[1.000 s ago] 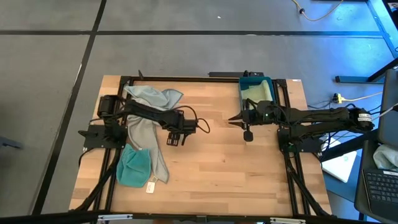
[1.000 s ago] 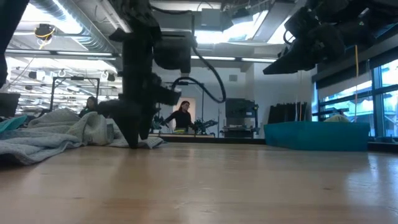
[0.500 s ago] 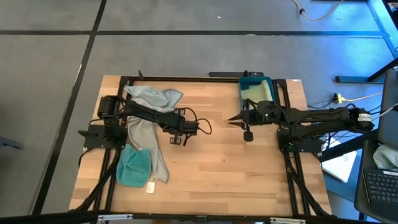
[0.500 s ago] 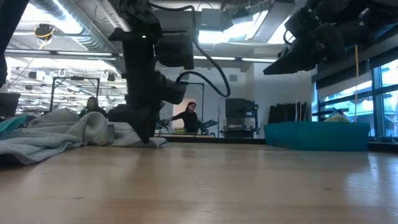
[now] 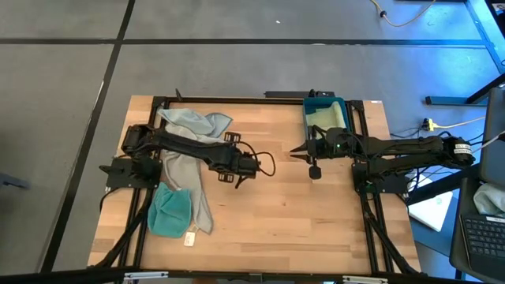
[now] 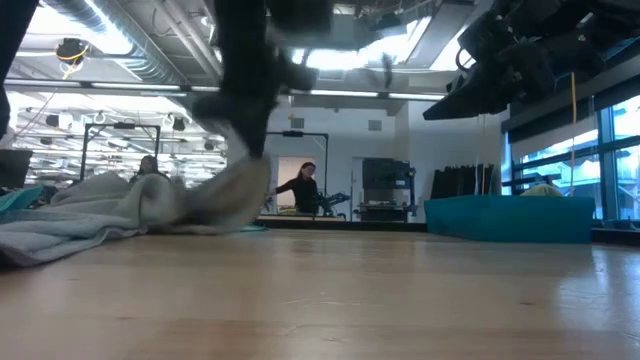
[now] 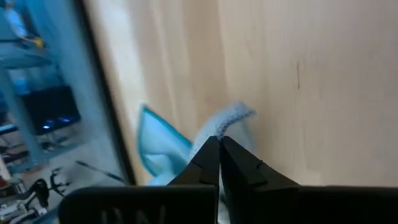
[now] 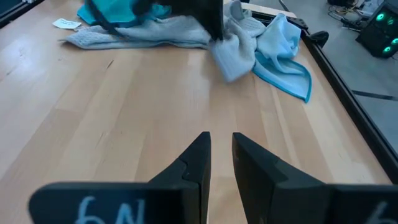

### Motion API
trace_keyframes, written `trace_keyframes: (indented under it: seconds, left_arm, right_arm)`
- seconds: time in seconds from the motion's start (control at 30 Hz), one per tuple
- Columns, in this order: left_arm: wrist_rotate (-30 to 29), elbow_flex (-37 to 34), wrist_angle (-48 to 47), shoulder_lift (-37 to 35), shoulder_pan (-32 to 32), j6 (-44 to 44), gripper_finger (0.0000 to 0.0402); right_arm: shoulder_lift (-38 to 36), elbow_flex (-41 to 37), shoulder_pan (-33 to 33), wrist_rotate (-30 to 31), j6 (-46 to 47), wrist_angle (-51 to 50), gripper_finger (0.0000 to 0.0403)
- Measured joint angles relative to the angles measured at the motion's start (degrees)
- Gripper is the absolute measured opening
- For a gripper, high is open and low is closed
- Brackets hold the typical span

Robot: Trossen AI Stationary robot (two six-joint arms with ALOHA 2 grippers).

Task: Fold microfiber towels
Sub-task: Fold the top grey microfiber cloth

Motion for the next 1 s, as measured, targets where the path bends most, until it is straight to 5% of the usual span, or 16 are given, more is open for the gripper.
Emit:
trace_keyframes:
  seconds: [0.2,0.43,0.57,0.87,1.0]
  left_arm:
    - [-5.3,15.7,-9.1,0.0,-5.7,-4.6,0.0000]
    - [-16.1,31.1,-17.8,-0.1,-8.1,-4.7,0.0000]
    - [-16.8,35.3,-18.0,-0.1,-7.4,-3.5,0.0000]
    - [-27.0,36.7,-17.9,-0.1,-6.3,-1.5,0.0000]
    - [-27.1,36.7,-17.9,-0.1,-5.2,-0.9,0.0000]
  right_arm:
    - [3.1,0.0,0.1,-4.4,-0.2,6.3,0.0069]
    - [14.9,0.1,3.4,-8.0,5.2,29.4,0.0079]
    - [21.2,2.3,5.1,-7.5,5.3,36.8,0.0126]
    - [30.4,12.5,7.7,-4.2,11.2,36.8,0.0284]
    - [31.6,13.6,9.1,-4.9,10.1,36.5,0.0311]
